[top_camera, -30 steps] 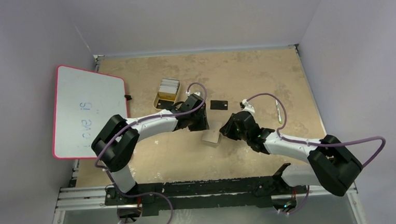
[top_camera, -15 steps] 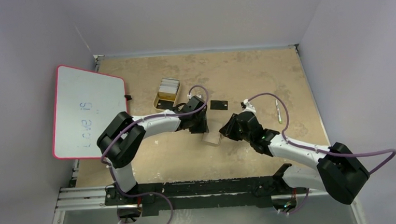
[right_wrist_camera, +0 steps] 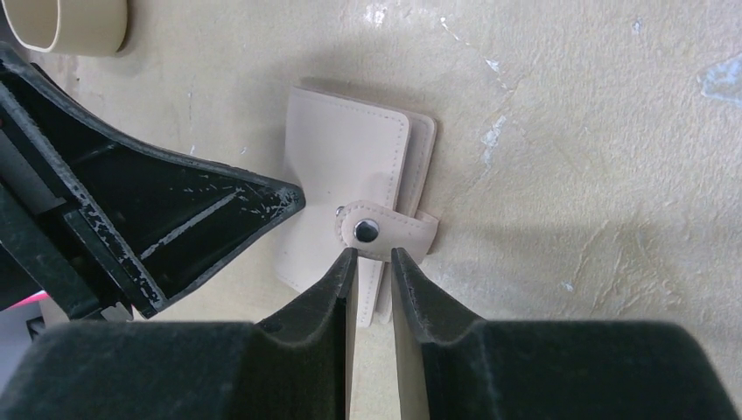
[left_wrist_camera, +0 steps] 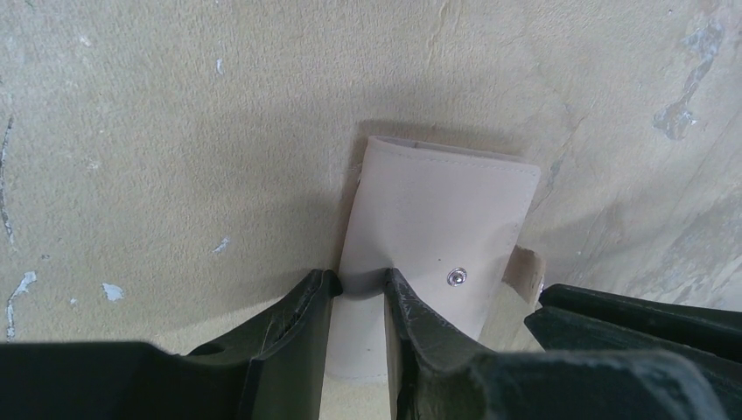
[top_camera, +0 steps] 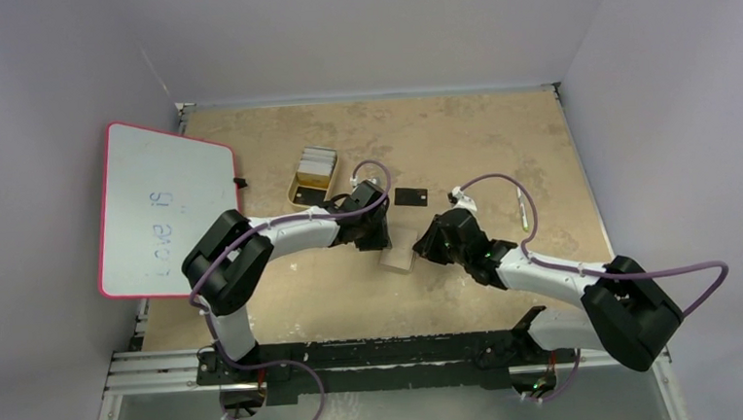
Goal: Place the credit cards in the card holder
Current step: Close the card holder at the center of the board.
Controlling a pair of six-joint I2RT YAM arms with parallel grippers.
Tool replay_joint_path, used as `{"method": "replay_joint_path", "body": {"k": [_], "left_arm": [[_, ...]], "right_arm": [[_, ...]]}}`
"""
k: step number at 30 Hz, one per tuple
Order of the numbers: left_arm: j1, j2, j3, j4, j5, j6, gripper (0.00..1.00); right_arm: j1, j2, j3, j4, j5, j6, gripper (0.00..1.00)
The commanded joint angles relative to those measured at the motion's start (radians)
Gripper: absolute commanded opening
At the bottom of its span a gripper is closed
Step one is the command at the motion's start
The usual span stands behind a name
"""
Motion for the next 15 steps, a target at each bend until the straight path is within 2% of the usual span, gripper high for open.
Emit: {"method": "replay_joint_path", "body": {"k": [1,10,15], "left_arm": [[-0.017,0.03,-0.019,0.02,-0.012,-0.027,0.27],[-0.017,0.031,-0.019,0.023,-0.011,-0.032,0.26],[-0.017,0.033,-0.028,0.03,-0.008,-0.035,0.26]], "right_arm": [[-0.005,-0.006,0.055,0.038,0.011,-0.041,0.22],[-0.01,0.022,0.081,0.002,0.026,-0.042,0.28],[-0.016,0.046,0.084,0.035,0.009,-0.047,0.25]]}}
